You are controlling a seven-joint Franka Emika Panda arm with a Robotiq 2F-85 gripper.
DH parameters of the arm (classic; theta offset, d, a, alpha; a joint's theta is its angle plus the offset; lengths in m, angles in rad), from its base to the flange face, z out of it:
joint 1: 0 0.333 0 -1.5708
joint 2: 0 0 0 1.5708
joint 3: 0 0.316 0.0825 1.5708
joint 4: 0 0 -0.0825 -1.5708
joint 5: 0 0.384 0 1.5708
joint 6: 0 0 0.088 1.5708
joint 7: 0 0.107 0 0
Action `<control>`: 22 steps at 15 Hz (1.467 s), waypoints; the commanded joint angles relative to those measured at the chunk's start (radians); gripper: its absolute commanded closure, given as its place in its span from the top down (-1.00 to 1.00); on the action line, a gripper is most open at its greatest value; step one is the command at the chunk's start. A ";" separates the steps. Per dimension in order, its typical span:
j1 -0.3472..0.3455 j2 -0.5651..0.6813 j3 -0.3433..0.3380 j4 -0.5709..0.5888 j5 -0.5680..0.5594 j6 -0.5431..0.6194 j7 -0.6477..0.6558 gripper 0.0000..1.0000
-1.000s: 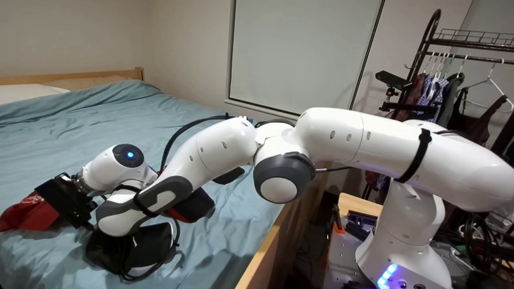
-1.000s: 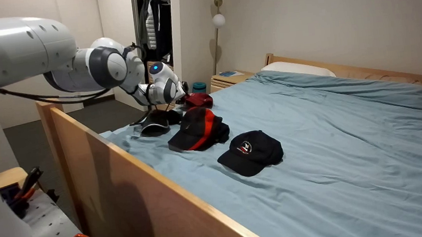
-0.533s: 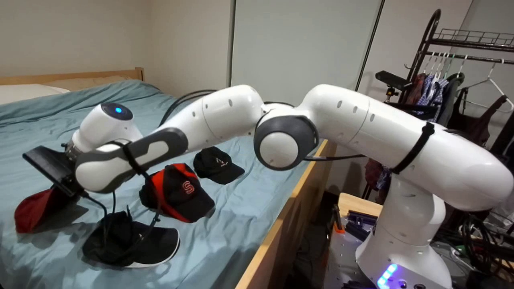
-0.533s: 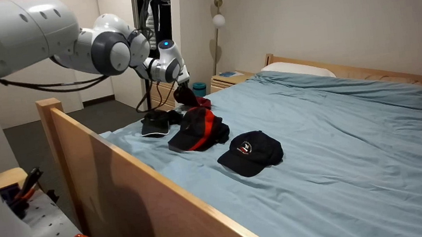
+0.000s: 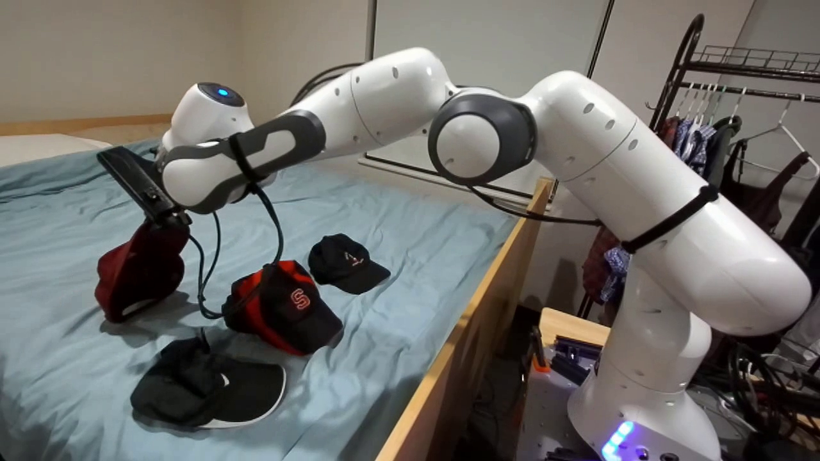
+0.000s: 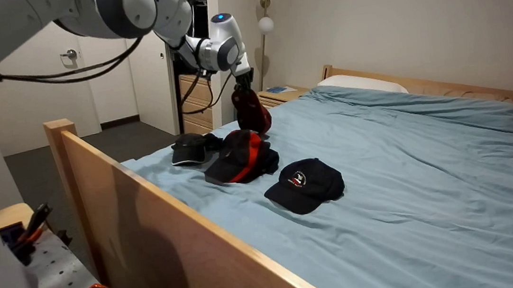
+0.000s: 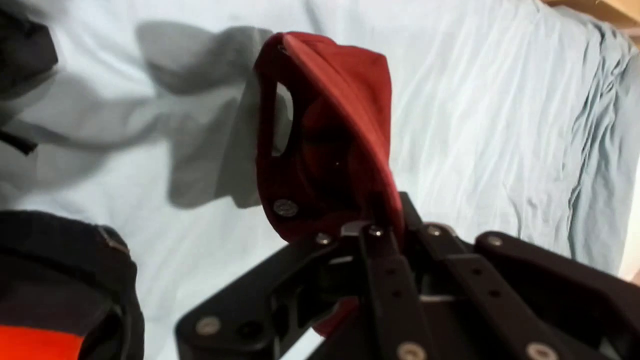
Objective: Put the caps with bright colors on top of each other in the middle, then put the remaining two on the sides
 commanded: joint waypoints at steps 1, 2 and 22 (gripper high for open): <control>0.019 -0.191 -0.065 -0.240 0.036 -0.044 0.045 -0.90; 0.008 -0.221 -0.047 -0.283 0.044 -0.036 0.016 -0.90; 0.046 -0.704 -0.194 -0.767 -0.074 0.010 0.053 -0.90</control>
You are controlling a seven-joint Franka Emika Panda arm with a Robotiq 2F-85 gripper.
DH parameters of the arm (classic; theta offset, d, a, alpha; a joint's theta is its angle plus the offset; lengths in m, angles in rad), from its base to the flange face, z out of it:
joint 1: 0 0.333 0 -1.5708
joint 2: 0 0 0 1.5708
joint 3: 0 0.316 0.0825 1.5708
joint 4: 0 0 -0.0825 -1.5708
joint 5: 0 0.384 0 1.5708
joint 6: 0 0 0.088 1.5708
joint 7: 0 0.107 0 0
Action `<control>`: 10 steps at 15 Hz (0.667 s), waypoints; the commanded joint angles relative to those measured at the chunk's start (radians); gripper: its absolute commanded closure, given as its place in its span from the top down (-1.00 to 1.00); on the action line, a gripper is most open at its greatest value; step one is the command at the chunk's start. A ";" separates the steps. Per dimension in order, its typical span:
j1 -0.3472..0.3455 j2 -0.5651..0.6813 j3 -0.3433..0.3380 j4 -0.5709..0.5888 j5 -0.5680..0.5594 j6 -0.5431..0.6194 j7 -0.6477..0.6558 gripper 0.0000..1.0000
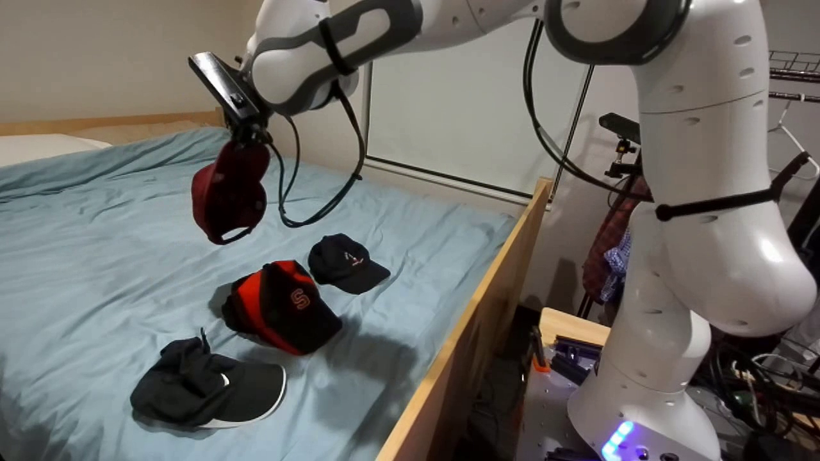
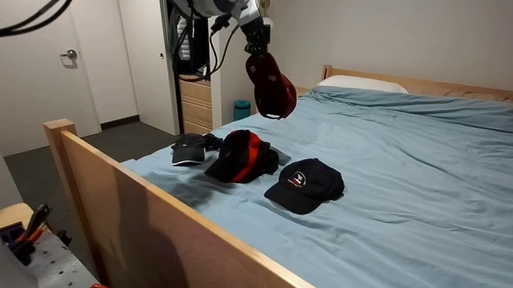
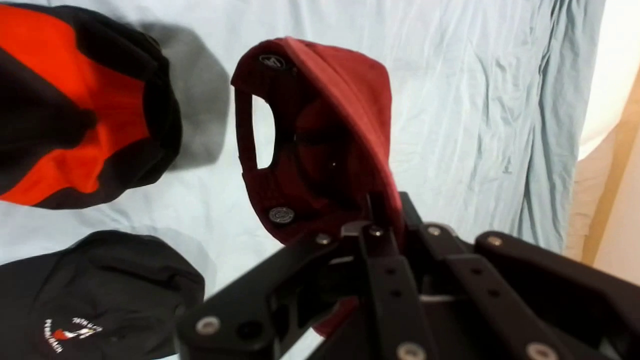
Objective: Put the caps with bright colors on top of each other in the middle, then put the remaining two on the sides
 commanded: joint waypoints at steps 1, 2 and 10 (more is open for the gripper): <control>-0.019 -0.163 0.027 -0.252 -0.036 0.024 0.017 -0.90; -0.019 -0.194 0.019 -0.311 -0.052 0.036 0.039 -0.90; -0.059 -0.282 0.074 -0.616 0.068 0.321 -0.060 -0.90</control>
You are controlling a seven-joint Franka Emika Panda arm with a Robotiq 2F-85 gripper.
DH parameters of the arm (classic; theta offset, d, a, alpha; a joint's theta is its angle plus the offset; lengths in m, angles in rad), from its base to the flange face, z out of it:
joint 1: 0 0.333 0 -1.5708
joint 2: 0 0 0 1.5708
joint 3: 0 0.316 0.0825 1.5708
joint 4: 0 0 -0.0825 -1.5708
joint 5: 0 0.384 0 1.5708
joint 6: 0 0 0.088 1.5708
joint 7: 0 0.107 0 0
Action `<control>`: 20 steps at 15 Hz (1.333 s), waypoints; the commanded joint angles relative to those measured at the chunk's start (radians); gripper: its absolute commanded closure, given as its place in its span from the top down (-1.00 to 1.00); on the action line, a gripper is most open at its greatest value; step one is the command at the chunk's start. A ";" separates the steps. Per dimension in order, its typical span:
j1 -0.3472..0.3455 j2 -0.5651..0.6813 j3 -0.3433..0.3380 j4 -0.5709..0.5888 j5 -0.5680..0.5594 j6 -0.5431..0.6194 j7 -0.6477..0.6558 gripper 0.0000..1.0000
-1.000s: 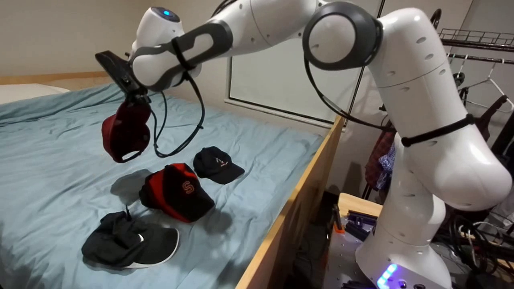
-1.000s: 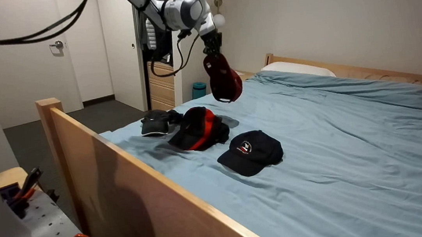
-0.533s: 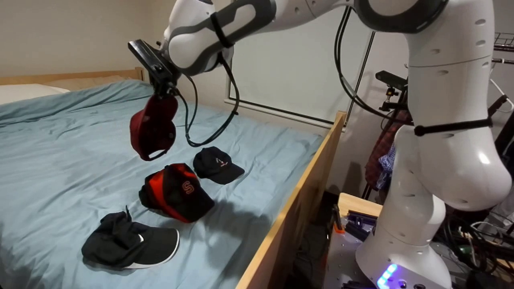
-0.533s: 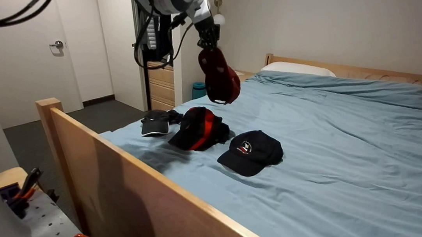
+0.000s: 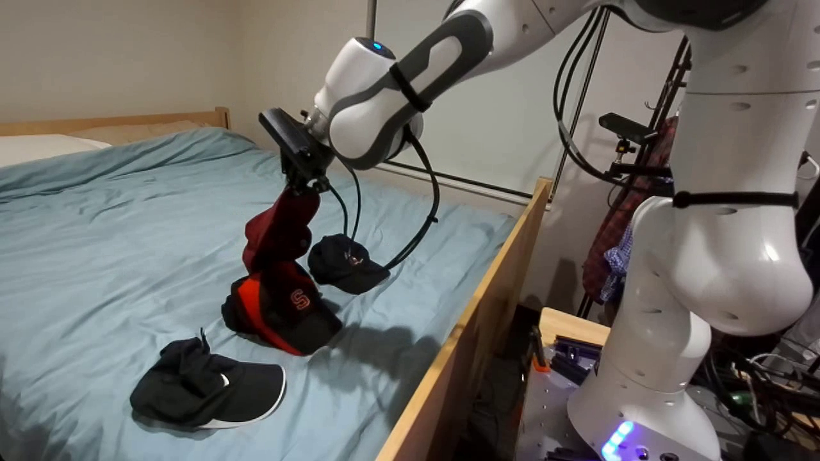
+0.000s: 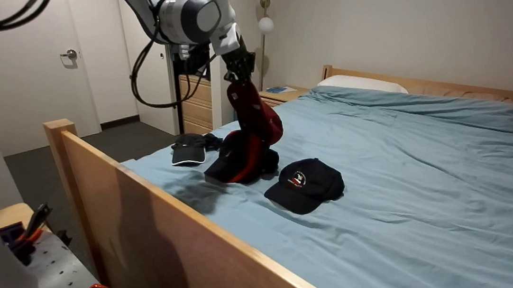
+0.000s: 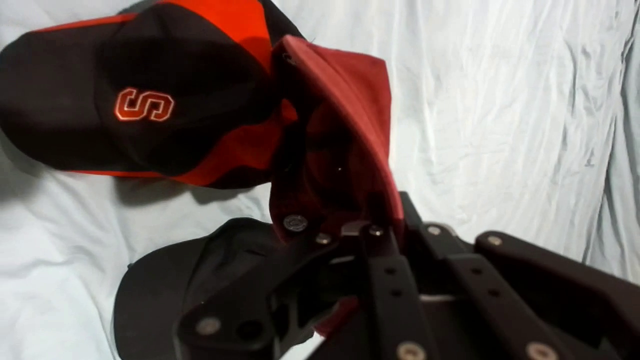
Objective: Put the caps with bright colors on top of each other in the middle, then put the remaining two on the sides
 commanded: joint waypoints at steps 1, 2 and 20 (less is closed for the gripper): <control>-0.016 -0.042 0.052 -0.099 0.082 0.057 -0.069 -0.90; -0.020 -0.041 0.072 -0.109 0.114 0.046 -0.087 -0.90; -0.148 0.153 0.305 -0.089 0.291 0.026 -0.258 -0.90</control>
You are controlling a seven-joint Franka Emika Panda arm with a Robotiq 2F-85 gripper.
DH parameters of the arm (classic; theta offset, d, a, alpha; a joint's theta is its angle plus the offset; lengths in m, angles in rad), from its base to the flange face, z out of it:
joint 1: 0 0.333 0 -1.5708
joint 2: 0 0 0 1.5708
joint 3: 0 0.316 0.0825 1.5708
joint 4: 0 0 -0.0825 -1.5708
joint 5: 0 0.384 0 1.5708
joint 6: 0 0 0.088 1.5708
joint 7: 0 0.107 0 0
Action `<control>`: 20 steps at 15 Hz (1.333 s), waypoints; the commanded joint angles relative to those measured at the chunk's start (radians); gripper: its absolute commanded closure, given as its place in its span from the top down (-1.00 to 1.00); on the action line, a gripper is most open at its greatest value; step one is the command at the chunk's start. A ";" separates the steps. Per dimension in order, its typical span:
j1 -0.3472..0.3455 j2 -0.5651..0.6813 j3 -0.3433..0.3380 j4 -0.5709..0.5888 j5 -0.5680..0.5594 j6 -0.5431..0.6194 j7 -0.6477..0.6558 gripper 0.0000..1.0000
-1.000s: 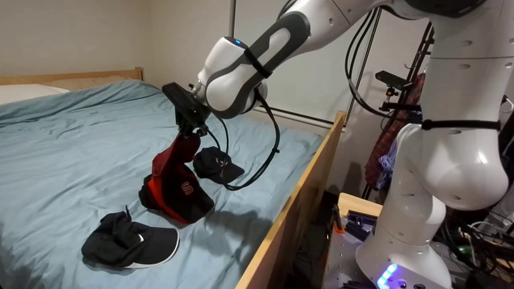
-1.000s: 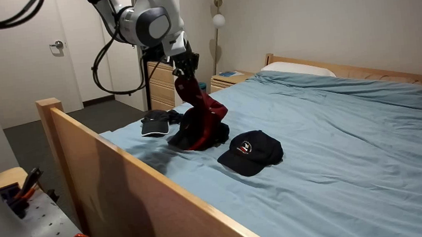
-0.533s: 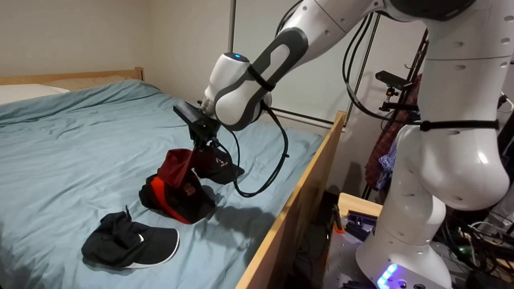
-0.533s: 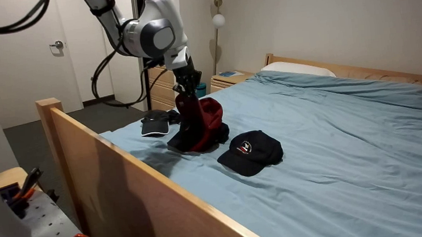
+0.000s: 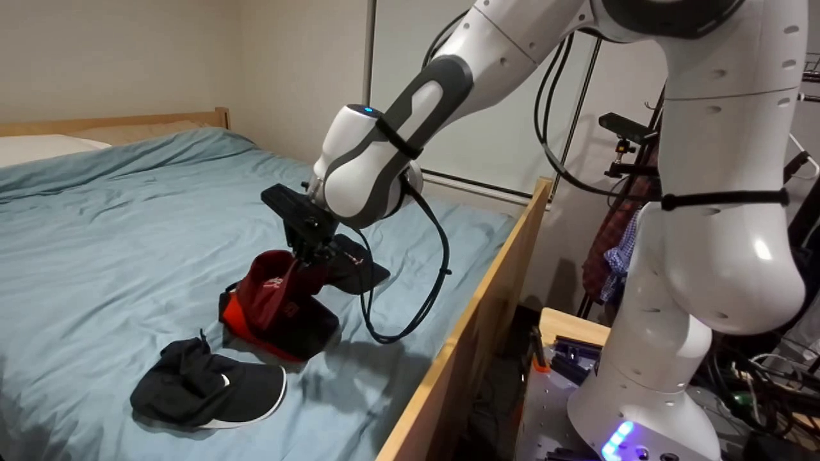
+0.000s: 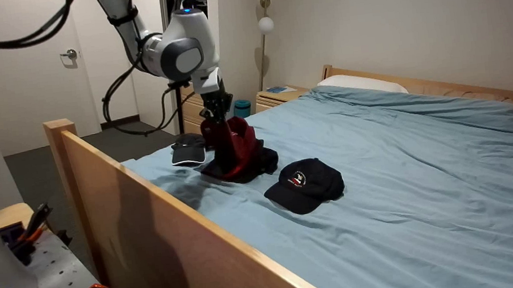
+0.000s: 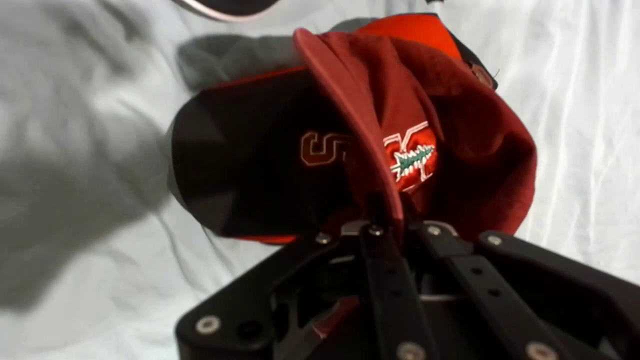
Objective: Put the caps with bright colors on top of each other in the middle, then put the remaining two on the sides
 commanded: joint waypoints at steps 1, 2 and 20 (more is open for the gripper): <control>0.003 0.077 0.032 0.030 0.035 0.004 -0.083 -0.90; 0.030 0.089 -0.008 0.031 -0.003 0.010 -0.063 -0.90; 0.268 0.060 -0.349 0.074 -0.412 -0.387 0.301 0.97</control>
